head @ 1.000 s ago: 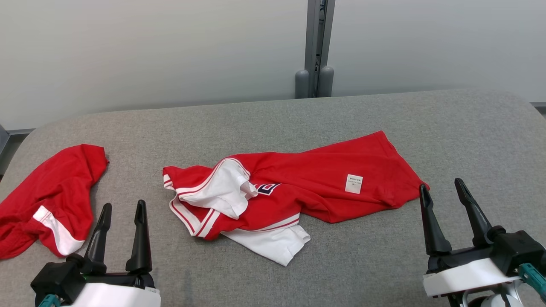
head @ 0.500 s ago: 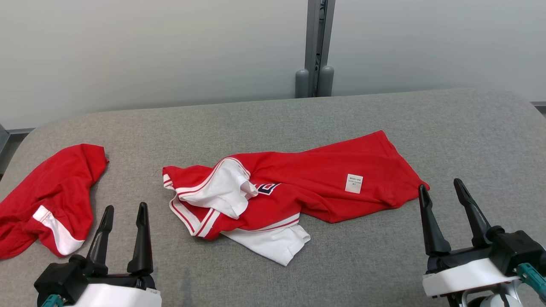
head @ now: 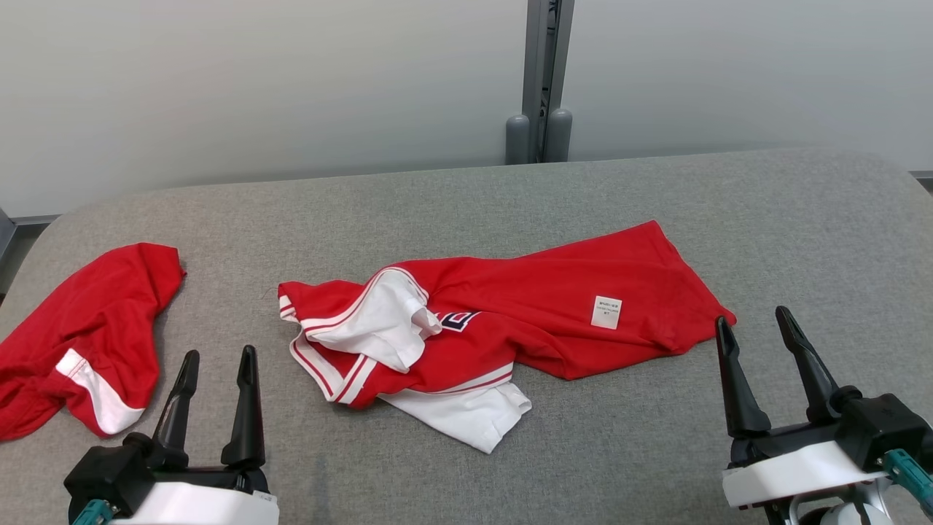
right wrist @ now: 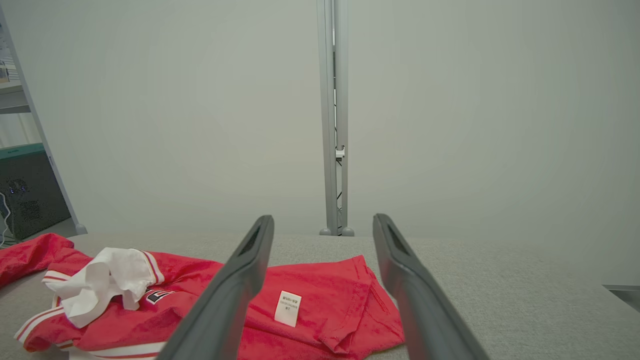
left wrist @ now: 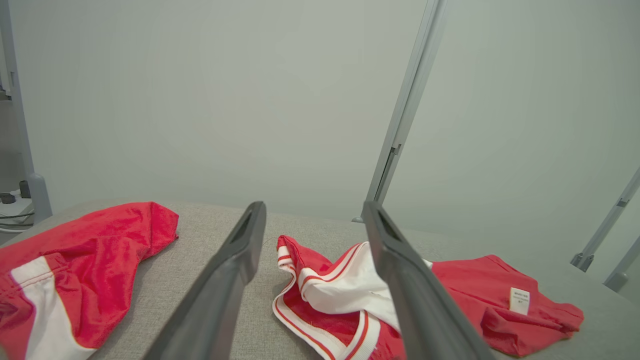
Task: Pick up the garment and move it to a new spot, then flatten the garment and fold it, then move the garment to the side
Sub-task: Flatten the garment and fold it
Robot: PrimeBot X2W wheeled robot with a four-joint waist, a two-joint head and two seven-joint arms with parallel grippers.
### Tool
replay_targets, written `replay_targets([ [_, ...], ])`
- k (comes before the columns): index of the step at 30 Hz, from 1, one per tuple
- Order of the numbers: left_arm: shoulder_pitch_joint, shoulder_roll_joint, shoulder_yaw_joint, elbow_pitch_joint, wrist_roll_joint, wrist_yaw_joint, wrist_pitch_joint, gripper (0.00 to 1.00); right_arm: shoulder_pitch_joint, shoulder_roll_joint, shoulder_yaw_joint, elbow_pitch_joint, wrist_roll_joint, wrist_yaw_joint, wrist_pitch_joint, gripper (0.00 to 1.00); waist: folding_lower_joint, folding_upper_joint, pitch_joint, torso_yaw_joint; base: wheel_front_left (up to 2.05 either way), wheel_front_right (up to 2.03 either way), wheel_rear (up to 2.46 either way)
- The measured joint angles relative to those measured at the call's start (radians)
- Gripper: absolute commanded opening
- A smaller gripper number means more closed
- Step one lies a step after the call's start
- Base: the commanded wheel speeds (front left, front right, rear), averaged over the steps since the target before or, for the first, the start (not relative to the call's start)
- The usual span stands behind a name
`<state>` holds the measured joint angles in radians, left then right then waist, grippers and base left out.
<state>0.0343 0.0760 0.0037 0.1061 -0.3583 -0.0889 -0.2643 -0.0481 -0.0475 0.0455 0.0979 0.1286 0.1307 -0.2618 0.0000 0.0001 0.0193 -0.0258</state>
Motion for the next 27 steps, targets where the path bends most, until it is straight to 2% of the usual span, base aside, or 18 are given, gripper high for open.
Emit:
replay_targets([
  [19, -0.018, -0.009, 0.004, 0.023, 0.005, -0.017, 0.0, 1.0, -0.005, 0.0, -0.007, 0.032, -0.002, 0.0, 0.0, 1.0, 0.0, 0.0, 0.008, 0.007, 0.0, 0.0, 0.0],
  [25, -0.024, -0.012, -0.002, 0.026, 0.005, -0.022, 0.0, 1.0, -0.035, 0.0, -0.001, 0.101, 0.001, 0.0, 0.0, 1.0, 0.0, 0.0, 0.021, 0.011, 0.0, 0.0, 0.0],
  [27, -0.033, -0.013, -0.007, 0.028, 0.005, -0.025, 0.0, 1.0, -0.066, 0.0, 0.011, 0.17, 0.003, 0.0, 0.0, 1.0, 0.0, 0.0, 0.03, 0.018, 0.0, 0.0, 0.0],
])
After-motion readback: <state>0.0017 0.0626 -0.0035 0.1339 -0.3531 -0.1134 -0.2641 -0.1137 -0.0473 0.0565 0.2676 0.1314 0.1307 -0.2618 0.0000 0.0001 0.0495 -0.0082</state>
